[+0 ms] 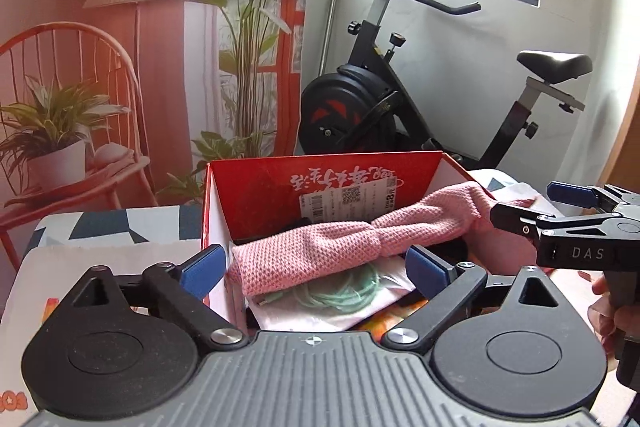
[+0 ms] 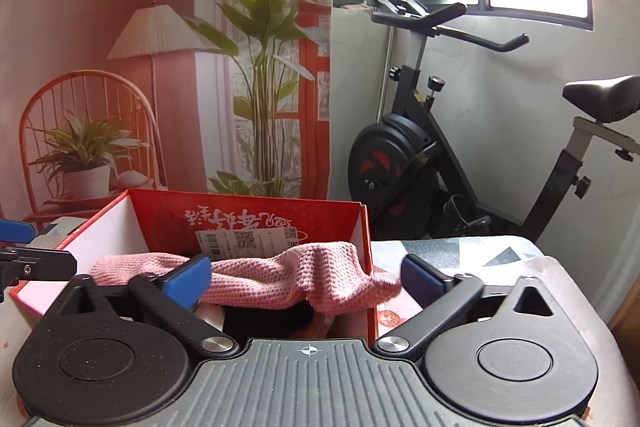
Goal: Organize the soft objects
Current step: 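Lower the pink towel into the box and open both grippers, then withdraw and reach the right gripper to the green tasseled velvet pouch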
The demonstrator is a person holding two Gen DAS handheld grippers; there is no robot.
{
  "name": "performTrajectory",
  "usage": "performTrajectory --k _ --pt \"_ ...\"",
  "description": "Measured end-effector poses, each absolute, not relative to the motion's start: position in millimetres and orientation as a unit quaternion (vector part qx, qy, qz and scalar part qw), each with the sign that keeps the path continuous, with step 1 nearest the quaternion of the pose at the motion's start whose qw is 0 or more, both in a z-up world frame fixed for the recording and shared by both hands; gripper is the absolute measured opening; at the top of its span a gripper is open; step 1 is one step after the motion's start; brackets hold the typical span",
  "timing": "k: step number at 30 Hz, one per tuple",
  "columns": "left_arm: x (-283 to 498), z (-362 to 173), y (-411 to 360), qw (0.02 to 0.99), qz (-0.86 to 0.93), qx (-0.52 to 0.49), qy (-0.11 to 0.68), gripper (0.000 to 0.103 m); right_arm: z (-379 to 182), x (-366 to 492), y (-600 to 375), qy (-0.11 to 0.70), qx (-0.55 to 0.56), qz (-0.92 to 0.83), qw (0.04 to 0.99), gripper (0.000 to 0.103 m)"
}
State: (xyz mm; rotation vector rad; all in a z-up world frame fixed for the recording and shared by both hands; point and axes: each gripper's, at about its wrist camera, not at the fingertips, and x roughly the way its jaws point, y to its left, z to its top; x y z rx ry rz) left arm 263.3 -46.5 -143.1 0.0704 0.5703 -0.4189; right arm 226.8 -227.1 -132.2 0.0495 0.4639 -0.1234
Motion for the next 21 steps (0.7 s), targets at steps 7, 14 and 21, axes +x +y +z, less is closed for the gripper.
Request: performTrajectory --k 7,14,21 --pt "221 -148 -37 0.935 -0.212 0.031 0.281 0.099 -135 175 -216 0.225 0.039 -0.04 0.973 0.103" --pt "188 -158 -24 0.936 -0.209 0.031 0.283 0.099 -147 136 -203 0.232 0.046 -0.052 0.97 0.103" --pt "160 -176 -9 0.938 -0.189 0.025 0.291 0.099 -166 103 -197 0.243 0.052 -0.063 0.967 0.103"
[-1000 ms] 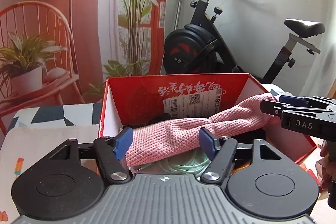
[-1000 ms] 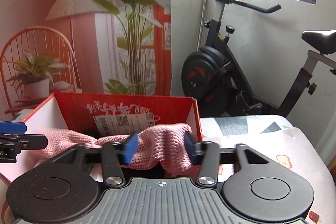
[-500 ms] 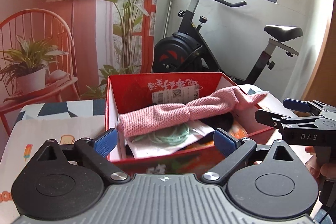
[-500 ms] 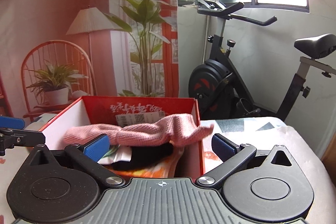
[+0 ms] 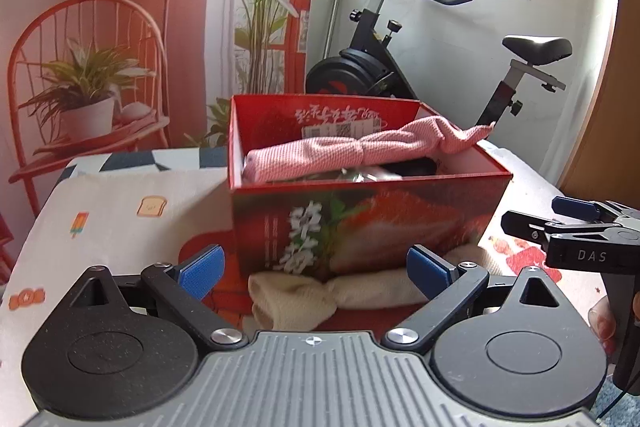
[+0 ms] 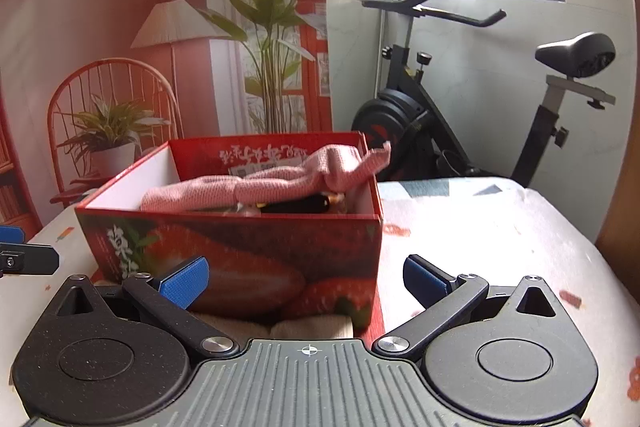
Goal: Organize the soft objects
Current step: 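Withdraw and reach the right gripper to the green tasseled velvet pouch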
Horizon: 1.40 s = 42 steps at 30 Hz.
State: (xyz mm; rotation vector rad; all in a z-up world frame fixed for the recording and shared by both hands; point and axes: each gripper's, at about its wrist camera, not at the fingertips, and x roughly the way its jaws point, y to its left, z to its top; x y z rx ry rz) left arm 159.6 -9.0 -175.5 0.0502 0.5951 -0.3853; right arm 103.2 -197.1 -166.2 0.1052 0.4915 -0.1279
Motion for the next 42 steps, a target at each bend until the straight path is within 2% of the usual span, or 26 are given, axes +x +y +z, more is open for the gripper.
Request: performTrajectory --k 9,24,30,32,42 --pt "133 -205 5 0.937 -0.166 0.023 0.306 0.099 -185 67 -190 0.273 0.046 -0.062 0.959 0.103" --pt "122 -237 13 0.933 -0.143 0.015 0.331 0.099 -239 52 -198 0.372 0.071 -0.088 0.921 0.102" --pt "123 -244 15 0.93 -0.137 0.011 0.341 0.098 -250 61 -192 0.399 0.064 -0.077 0.911 0.091" --pt "123 -245 14 0.93 -0.137 0.011 0.341 0.098 -253 64 -190 0.407 0.063 -0.067 0.909 0.082" --pt "125 -254 17 0.926 -0.132 0.003 0.354 0.098 -255 76 -174 0.407 0.037 -0.044 0.912 0.081"
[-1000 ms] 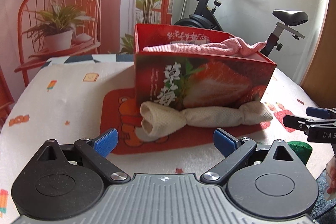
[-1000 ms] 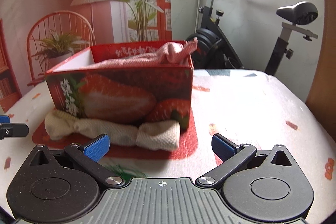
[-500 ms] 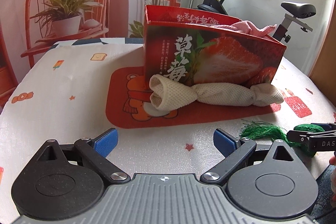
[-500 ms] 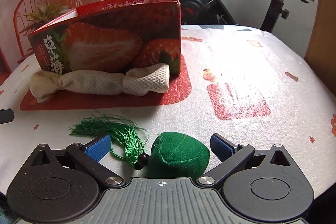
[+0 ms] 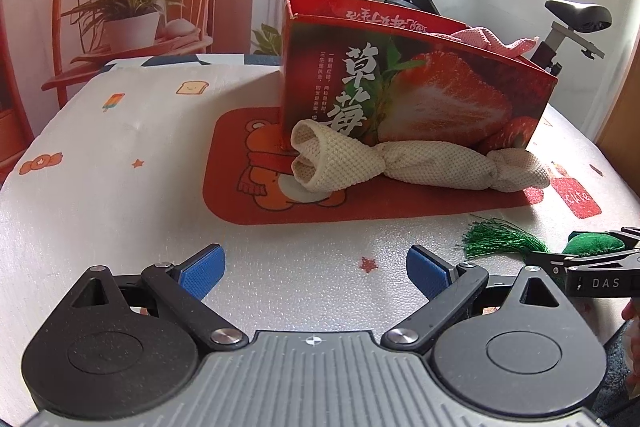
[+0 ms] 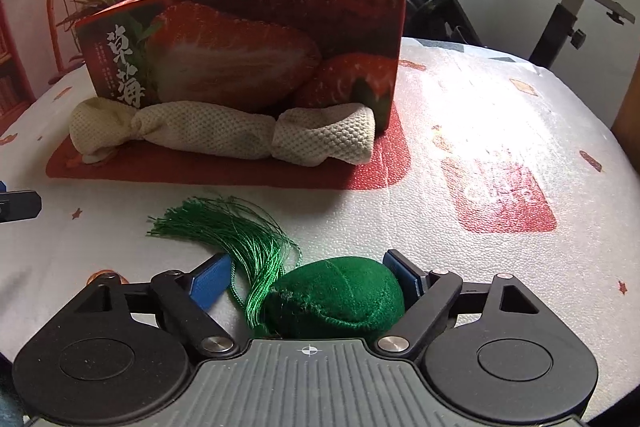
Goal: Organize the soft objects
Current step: 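Withdraw and reach the right gripper to the green tasseled velvet pouch, then close the right gripper on the green pouch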
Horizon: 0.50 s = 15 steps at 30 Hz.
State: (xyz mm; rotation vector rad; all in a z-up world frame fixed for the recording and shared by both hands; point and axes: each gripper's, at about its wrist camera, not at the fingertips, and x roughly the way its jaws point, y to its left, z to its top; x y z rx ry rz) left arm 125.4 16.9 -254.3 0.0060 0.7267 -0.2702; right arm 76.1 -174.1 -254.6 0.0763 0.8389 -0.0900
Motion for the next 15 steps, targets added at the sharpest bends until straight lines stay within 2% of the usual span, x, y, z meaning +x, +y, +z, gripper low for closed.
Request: performTrajectory --k 15 --pt "129 -260 18 0.924 -0.123 -0.002 0.363 0.098 -258 99 -125 0.391 -0.001 0.04 0.919 0.085"
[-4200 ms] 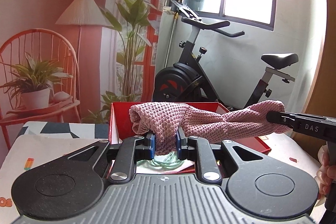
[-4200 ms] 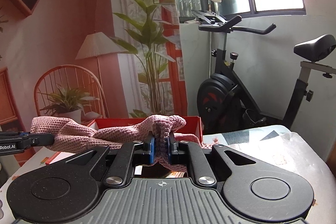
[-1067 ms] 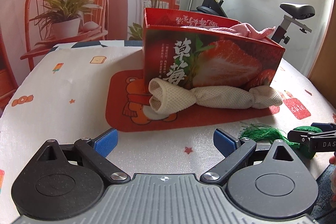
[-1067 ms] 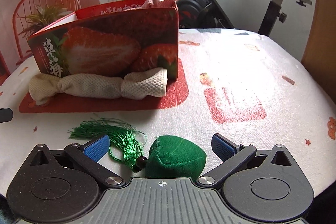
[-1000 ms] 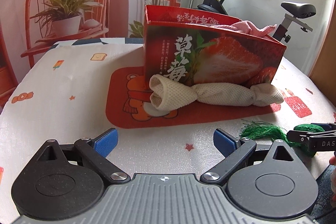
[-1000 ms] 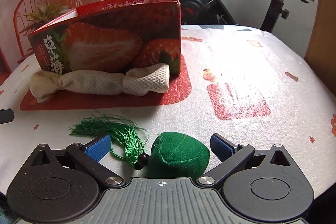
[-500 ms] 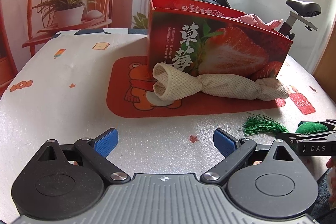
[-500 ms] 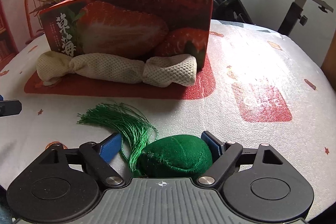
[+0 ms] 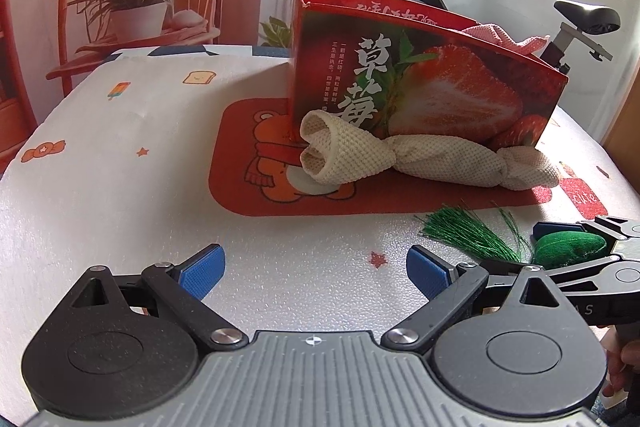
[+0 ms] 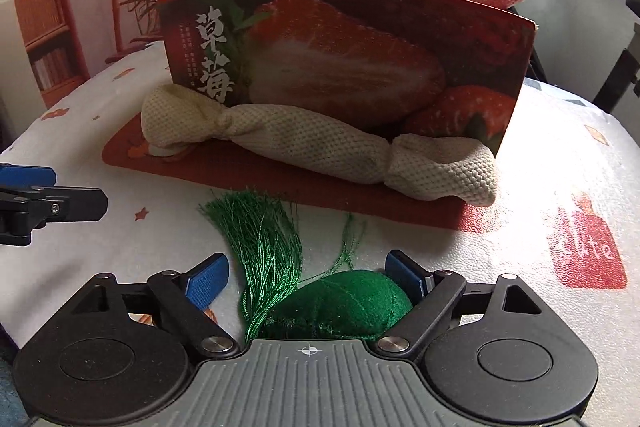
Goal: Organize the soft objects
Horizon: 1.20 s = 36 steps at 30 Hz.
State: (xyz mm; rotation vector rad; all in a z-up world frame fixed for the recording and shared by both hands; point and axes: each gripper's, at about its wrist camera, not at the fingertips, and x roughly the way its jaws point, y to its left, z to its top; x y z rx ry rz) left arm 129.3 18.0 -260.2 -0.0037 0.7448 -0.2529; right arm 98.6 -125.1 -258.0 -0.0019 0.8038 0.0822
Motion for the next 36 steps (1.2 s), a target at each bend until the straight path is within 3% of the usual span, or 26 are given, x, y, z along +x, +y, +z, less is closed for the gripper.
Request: performTrajectory --k 11,24,30,31,36 --pt "125 -261 16 0.922 -0.134 -0.011 0.364 0.098 -249 68 -138 0.343 -0.012 0.033 0.939 0.095" --pt "120 -264 7 0.914 -0.165 -0.01 0.37 0.095 -238 43 -140 0.356 -0.004 0.028 0.934 0.091" --pt "120 -266 7 0.911 -0.173 -0.014 0.373 0.094 -240 42 -150 0.379 0.022 0.025 0.925 0.065" --pt "121 -267 7 0.911 -0.173 -0.015 0.374 0.094 -242 44 -151 0.384 0.03 0.028 0.923 0.055" --pt "125 -269 8 0.908 -0.171 -0.023 0.381 0.094 -247 56 -145 0.391 0.028 0.061 0.918 0.049"
